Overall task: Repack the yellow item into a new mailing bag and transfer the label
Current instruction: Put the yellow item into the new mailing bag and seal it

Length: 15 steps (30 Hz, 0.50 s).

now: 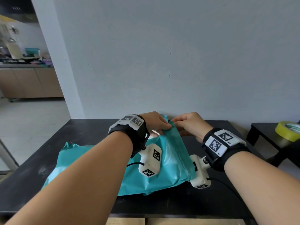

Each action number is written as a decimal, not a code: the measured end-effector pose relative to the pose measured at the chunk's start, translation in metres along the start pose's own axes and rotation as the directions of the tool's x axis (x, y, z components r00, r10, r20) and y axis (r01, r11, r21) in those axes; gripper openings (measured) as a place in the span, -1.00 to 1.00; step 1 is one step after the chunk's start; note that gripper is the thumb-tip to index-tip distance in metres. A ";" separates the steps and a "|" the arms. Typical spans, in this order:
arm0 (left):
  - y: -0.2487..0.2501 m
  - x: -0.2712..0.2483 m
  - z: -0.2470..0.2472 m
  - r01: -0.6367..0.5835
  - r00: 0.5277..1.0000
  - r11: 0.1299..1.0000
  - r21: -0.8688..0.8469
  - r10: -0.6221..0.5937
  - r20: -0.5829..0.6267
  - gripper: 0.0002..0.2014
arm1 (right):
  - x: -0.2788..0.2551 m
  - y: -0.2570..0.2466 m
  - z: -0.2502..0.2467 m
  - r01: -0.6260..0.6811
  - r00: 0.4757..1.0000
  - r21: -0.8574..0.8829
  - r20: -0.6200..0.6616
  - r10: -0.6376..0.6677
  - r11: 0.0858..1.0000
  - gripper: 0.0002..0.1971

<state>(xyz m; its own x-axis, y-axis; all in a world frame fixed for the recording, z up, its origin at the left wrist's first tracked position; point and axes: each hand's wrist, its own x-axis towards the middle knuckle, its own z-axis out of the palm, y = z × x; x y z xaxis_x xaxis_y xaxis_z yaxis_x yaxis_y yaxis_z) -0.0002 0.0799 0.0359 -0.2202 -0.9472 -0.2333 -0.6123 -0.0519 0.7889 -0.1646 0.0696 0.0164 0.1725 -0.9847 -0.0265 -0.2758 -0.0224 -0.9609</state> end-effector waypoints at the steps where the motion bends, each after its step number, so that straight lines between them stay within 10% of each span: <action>1: 0.001 -0.001 0.001 -0.003 1.000 0.999 0.049 0.003 -0.012 -0.74 | -0.002 -0.001 0.000 0.004 1.000 0.002 0.014 -0.004 1.000 -0.93; 15: -0.008 -0.008 0.005 -0.074 0.990 0.962 -0.262 0.040 -0.133 -0.93 | -0.007 0.007 0.001 0.058 0.995 -0.030 0.078 -0.055 0.998 -0.83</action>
<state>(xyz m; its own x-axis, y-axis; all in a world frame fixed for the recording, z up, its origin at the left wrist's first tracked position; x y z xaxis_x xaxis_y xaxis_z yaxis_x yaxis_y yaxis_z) 0.0027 0.0891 0.0284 -0.1412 -0.9822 -0.1240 -0.3735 -0.0631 0.9255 -0.1671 0.0762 0.0098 0.2612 -0.9653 0.0053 -0.2939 -0.0847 -0.9521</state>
